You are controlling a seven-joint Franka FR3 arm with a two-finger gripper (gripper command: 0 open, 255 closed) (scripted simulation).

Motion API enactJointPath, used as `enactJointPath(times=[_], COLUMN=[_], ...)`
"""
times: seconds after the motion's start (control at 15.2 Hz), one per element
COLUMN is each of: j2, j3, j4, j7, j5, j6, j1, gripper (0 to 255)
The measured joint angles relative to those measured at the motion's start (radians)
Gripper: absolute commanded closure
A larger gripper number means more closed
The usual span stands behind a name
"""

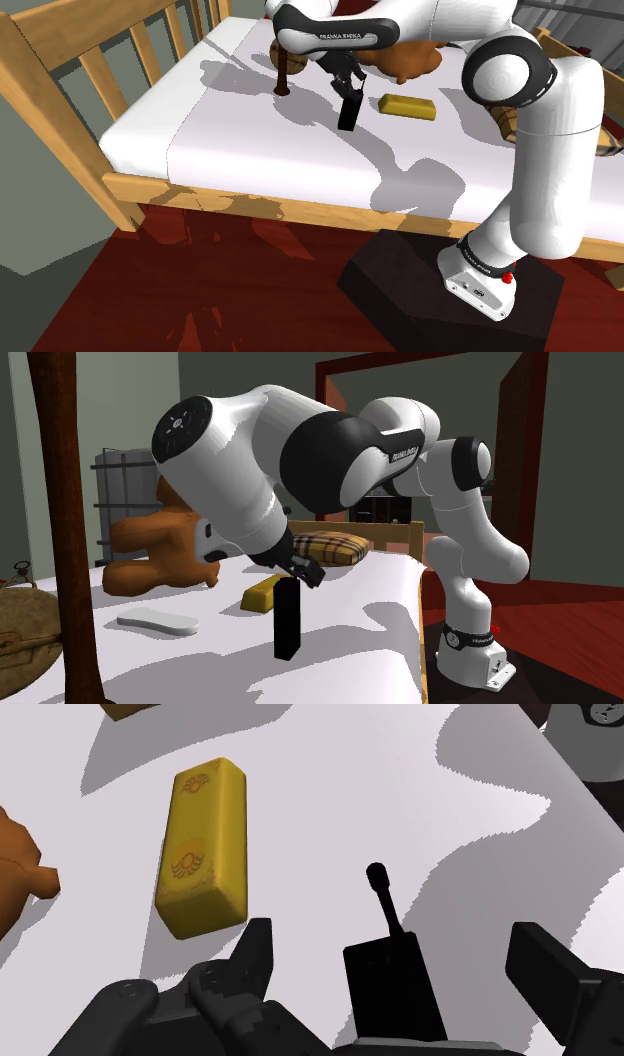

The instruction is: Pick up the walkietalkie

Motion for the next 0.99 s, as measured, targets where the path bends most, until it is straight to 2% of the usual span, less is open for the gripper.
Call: enactJointPath(times=[0.66,0.99], j2=[-0.001,0.003], j3=[0.000,-0.003], j4=[-0.004,0.052], j7=[0.002,-0.028], j5=[0.001,-0.015], j6=[0.003,-0.043], j1=[-0.001,0.009], gripper=[255,255])
